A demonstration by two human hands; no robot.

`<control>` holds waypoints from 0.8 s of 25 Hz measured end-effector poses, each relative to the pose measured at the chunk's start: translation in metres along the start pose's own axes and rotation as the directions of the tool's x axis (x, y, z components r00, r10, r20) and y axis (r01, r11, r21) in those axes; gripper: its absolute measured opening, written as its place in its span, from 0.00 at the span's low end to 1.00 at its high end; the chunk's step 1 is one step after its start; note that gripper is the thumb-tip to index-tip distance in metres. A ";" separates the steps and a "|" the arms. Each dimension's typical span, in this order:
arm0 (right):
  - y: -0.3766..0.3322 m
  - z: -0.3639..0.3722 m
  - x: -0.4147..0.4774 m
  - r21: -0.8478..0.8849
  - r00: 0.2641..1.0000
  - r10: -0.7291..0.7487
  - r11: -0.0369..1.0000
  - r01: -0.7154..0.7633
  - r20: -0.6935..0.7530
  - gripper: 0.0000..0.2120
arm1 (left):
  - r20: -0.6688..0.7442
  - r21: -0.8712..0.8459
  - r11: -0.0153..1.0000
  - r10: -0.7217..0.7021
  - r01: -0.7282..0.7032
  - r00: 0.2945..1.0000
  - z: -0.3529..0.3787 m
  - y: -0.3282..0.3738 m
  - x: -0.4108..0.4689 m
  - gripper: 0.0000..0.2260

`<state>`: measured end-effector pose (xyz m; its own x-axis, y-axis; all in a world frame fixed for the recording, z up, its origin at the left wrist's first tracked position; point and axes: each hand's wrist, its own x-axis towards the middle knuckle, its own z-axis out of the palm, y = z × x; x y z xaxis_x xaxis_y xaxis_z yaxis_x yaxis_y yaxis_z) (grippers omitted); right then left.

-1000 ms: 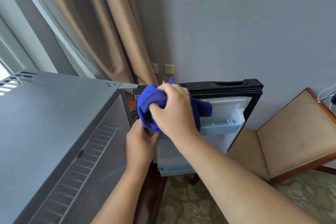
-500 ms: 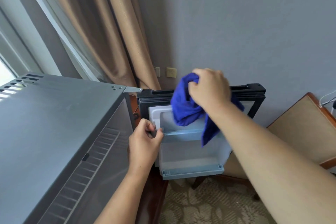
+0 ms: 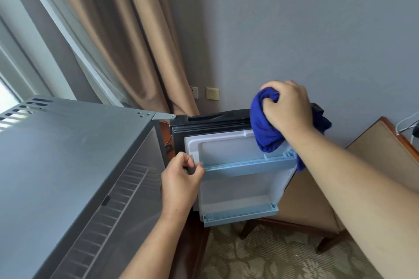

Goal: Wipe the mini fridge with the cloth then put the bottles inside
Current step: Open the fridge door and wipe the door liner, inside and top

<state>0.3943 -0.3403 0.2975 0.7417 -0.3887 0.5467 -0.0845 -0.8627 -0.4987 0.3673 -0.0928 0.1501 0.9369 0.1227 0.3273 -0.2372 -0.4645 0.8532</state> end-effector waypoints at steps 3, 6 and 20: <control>-0.056 0.031 -0.011 0.066 0.986 -0.141 0.988 0.136 0.083 0.17 | 0.003 -0.019 1.000 -0.010 0.010 1.000 -0.001 0.002 0.000 0.15; -0.114 0.063 -0.023 0.178 0.951 -0.260 0.957 0.230 0.168 0.17 | -0.001 -0.054 0.998 -0.032 0.032 0.999 -0.002 0.001 0.000 0.15; -0.095 0.063 -0.016 0.017 0.881 -0.186 0.980 0.198 0.435 0.15 | -0.062 -0.042 0.999 0.006 -0.009 0.998 0.000 -0.008 -0.005 0.15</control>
<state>0.4323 -0.2317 0.2933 0.9587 -0.0414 0.2813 0.0754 -0.9169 -0.3919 0.3645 -0.0891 0.1414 0.9178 0.1737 0.3570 -0.2560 -0.4284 0.8665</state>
